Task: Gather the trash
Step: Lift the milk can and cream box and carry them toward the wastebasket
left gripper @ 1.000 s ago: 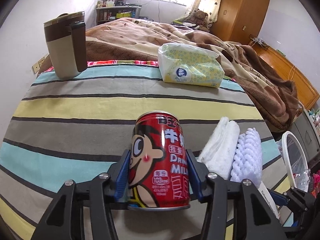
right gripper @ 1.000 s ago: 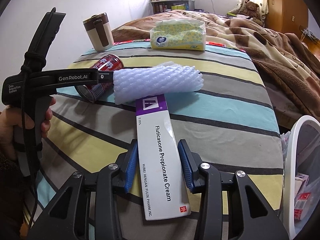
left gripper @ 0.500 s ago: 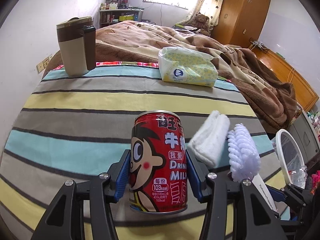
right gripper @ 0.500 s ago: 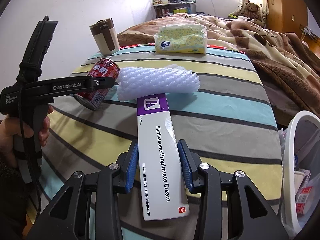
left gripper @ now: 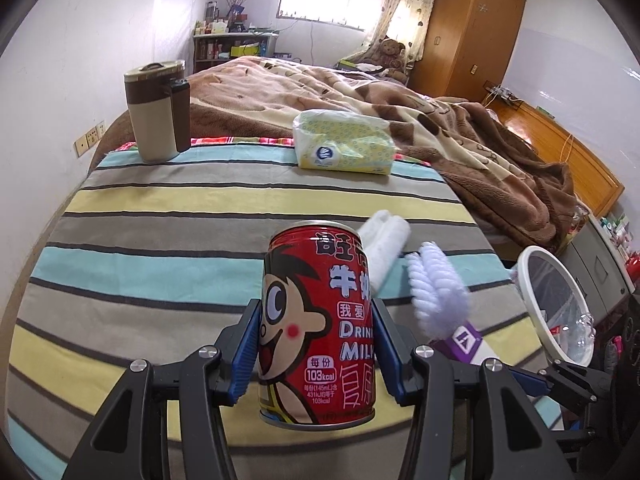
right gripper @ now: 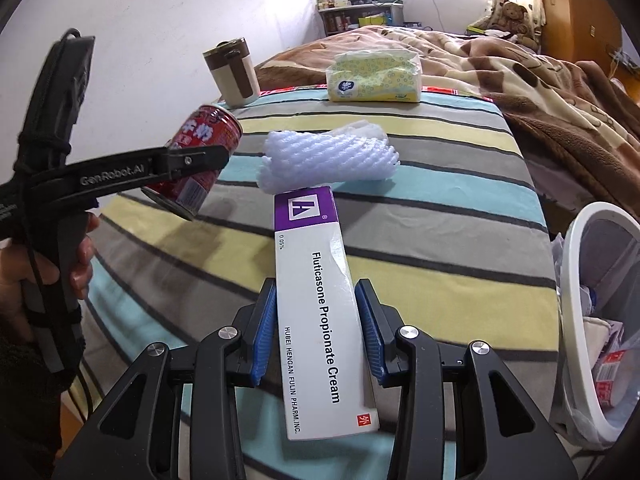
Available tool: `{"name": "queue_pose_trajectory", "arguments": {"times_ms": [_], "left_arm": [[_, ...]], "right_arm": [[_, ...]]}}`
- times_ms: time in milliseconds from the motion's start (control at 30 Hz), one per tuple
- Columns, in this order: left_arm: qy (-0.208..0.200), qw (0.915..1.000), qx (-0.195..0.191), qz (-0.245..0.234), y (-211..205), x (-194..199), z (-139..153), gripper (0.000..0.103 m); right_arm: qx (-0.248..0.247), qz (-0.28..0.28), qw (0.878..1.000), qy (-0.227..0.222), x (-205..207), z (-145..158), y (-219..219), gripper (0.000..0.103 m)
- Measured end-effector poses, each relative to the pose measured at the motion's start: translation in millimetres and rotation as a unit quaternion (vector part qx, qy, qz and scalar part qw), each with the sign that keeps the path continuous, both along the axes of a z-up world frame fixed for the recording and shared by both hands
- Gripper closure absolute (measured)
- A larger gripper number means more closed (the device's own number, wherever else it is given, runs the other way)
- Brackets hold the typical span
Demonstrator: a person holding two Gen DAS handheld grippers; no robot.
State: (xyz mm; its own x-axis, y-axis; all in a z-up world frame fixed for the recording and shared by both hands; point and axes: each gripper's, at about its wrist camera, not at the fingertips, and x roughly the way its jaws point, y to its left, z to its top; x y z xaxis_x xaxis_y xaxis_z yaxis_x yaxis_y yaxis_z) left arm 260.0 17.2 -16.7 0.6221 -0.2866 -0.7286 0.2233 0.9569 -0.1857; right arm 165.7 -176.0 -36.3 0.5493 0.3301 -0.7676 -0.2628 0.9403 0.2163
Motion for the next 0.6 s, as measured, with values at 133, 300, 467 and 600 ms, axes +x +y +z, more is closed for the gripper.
{"name": "queue_pose_trajectory", "arguments": {"times_ms": [133,300,467,600], "left_arm": [[-0.009,0.9999,-0.001,-0.007,-5,-17,8,0.05],[-0.019,0.9997,-0.003,-0.015,-13,-33,18,0.05],[-0.031,0.9991,-0.007,-0.029,-26,-48,27,0.05],[-0.046,0.998,-0.001,-0.043,-41,-61,36,0.05]], "right_arm": [[0.005,0.0,1.0,0.004,-8,0,-6,0.063],[0.01,-0.013,1.0,-0.003,-20,5,-18,0.063],[0.02,-0.039,0.999,-0.018,-29,14,-35,0.063],[0.026,-0.055,0.998,-0.032,-38,22,-48,0.063]]}}
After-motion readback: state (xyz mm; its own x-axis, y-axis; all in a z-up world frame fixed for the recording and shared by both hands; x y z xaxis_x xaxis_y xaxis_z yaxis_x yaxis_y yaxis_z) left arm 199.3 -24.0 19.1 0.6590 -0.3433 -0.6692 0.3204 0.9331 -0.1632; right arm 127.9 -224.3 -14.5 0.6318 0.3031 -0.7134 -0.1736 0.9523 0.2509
